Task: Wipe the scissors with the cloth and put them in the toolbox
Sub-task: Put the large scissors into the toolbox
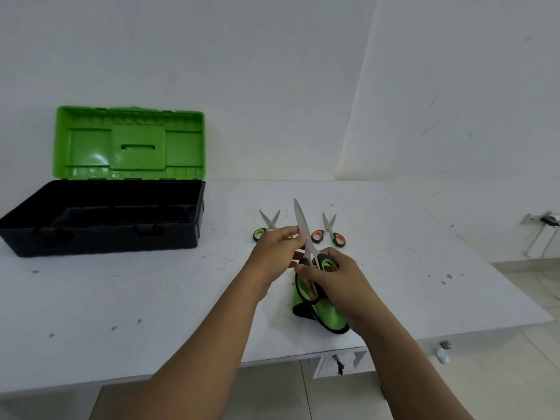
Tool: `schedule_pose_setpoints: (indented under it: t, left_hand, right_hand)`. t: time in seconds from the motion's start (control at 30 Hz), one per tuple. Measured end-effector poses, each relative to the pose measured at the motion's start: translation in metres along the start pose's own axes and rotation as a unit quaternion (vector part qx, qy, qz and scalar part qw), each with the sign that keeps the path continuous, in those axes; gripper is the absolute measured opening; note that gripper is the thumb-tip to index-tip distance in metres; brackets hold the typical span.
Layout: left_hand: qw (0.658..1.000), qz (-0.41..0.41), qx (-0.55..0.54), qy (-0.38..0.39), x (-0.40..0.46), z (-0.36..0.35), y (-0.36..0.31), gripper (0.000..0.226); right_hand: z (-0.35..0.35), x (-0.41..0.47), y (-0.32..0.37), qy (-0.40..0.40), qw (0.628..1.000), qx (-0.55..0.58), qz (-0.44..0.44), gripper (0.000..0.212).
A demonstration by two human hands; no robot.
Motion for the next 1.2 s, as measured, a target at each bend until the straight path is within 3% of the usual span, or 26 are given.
schedule_pose_setpoints:
  t: [0.3, 0.4, 0.53, 0.67, 0.87, 1.0, 1.1, 1.2]
  left_hand:
    - [0.998, -0.021, 0.053, -0.004, -0.029, 0.026, -0.011, 0.021]
    - [0.994, -0.043, 0.098, -0.013, -0.035, 0.04, -0.015, 0.023]
    - [0.978, -0.073, 0.195, -0.02, -0.039, 0.068, -0.024, 0.022]
    - [0.947, -0.086, 0.311, -0.001, -0.037, 0.092, -0.032, 0.022]
    - [0.925, -0.068, 0.371, 0.035, -0.024, 0.133, -0.029, 0.024]
    - [0.913, -0.057, 0.402, 0.051, -0.015, 0.159, -0.032, 0.024]
    - [0.909, -0.047, 0.411, 0.056, -0.006, 0.175, -0.035, 0.027]
    - [0.903, -0.044, 0.423, 0.062, 0.0, 0.189, -0.042, 0.03]
  right_hand:
    - [-0.031, -0.019, 0.017, 0.04, 0.999, -0.007, 0.009, 0.026]
    - [-0.035, -0.021, 0.027, 0.07, 0.997, -0.035, 0.004, 0.035]
    - [-0.04, -0.014, 0.05, 0.051, 0.997, -0.057, 0.016, 0.039]
    - [-0.05, 0.002, 0.073, 0.018, 0.999, -0.04, 0.028, 0.032]
    - [-0.081, 0.041, 0.072, -0.034, 0.997, 0.074, -0.009, 0.019]
    - [-0.101, 0.062, 0.068, -0.029, 0.991, 0.126, -0.019, 0.001]
    - [-0.112, 0.074, 0.073, -0.013, 0.99, 0.136, -0.019, 0.01]
    - [-0.121, 0.085, 0.081, 0.004, 0.993, 0.116, -0.018, 0.005]
Point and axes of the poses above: each hand's wrist, its own x-axis towards the middle knuckle, its own z-axis out of the back of the hand, y = z × x, the point moved 1 cm from there along x, towards the middle knuckle, and after that the axes turned 2 degrees about -z, right-handed, at the moved point
